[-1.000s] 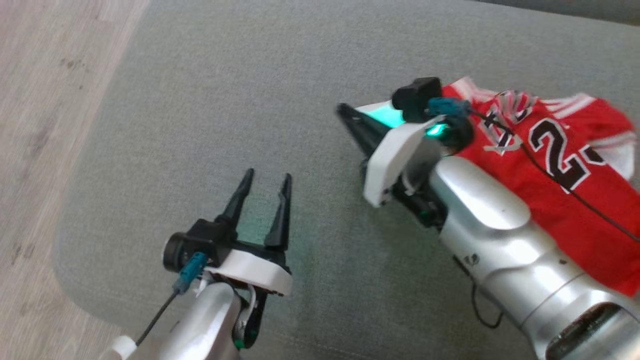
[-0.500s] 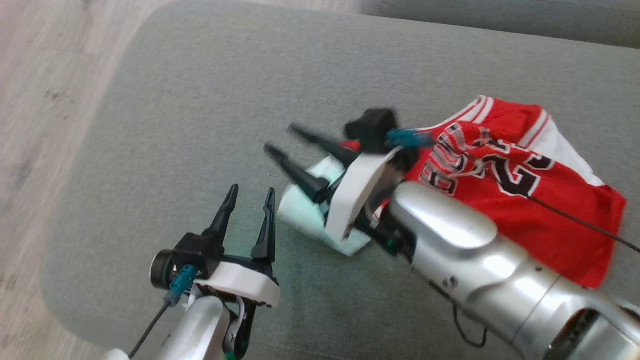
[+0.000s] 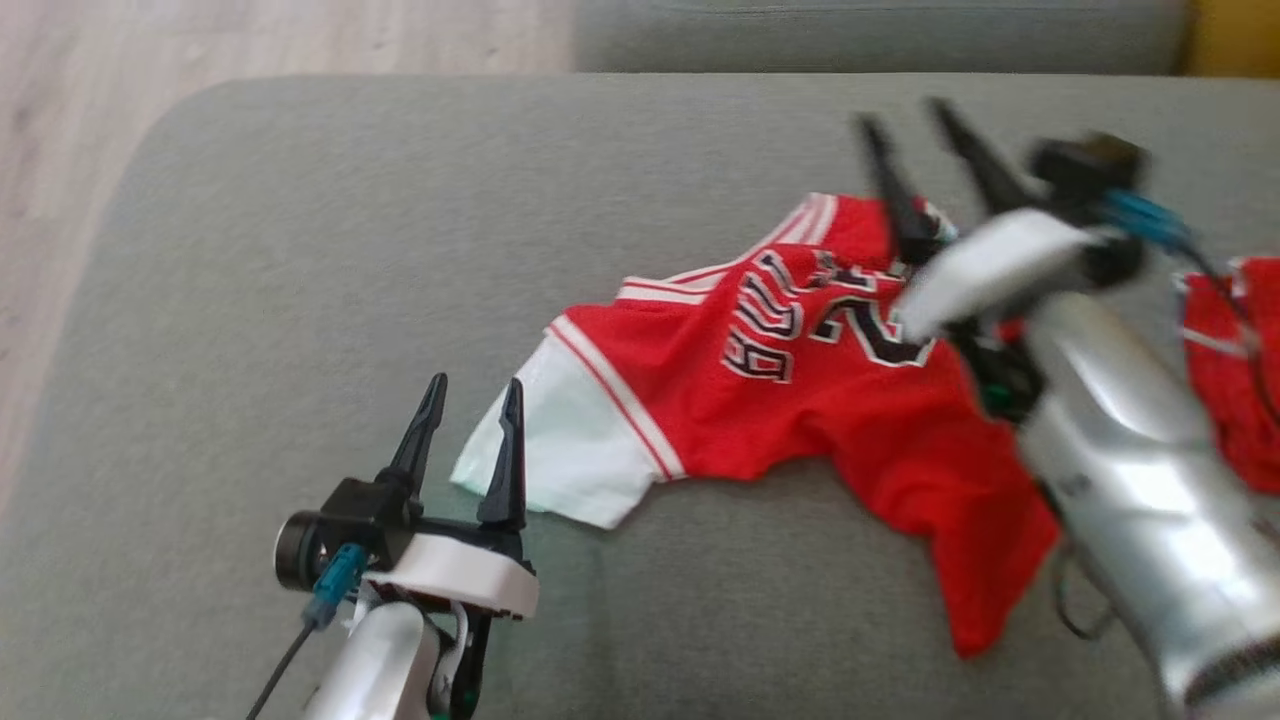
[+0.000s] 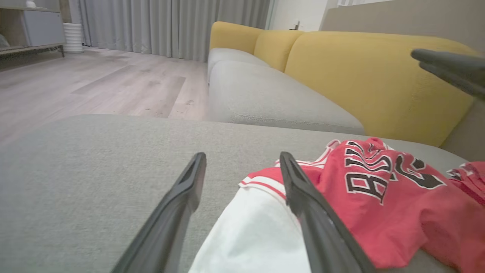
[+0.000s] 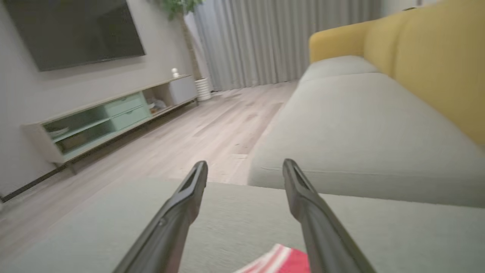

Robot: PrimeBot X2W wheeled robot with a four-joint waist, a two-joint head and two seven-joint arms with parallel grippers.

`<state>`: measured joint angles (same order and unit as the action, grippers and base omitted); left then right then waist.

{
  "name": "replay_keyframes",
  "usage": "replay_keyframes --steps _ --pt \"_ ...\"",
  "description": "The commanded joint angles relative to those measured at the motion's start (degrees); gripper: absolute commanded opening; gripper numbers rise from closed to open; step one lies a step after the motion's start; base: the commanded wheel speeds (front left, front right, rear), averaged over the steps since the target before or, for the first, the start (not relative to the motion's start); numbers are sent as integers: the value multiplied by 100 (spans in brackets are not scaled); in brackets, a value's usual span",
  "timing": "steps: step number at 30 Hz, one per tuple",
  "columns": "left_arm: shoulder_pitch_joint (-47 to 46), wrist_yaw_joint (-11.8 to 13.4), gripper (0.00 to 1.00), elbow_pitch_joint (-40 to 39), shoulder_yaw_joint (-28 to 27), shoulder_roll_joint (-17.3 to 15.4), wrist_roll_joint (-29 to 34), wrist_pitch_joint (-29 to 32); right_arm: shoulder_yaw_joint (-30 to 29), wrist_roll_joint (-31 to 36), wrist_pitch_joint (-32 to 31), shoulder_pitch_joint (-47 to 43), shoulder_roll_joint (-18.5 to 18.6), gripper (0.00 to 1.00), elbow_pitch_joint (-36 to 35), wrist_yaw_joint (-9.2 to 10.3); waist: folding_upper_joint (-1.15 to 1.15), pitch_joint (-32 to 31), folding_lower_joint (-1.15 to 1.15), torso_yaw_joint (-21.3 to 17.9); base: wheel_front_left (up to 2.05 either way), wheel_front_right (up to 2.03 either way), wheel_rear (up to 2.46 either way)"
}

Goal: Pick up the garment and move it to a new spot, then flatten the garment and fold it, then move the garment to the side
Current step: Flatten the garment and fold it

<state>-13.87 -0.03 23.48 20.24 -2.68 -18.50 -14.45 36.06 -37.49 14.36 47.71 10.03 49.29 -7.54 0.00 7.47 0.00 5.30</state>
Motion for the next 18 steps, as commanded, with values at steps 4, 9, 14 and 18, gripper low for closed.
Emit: replay_keyframes --steps 4,9,14,18 --pt "-30 -49 100 -232 -276 -20 116 -55 -1516 900 61 -1146 73 100 -861 5 0 -95 0 -461 0 0 0" --pt "4 -101 100 -224 -265 -20 161 -55 -2729 1788 61 -2137 -163 100 -1560 5 0 -23 0 -606 0 0 0" --pt "-119 -135 100 -220 -165 -20 189 -55 -3305 2438 -560 -2213 -283 100 -2000 5 0 215 0 -520 0 0 0" --pt "-238 -160 100 -176 -63 -20 175 -55 -3445 2640 -1448 -1861 -258 100 -2006 5 0 454 0 -336 0 0 0"
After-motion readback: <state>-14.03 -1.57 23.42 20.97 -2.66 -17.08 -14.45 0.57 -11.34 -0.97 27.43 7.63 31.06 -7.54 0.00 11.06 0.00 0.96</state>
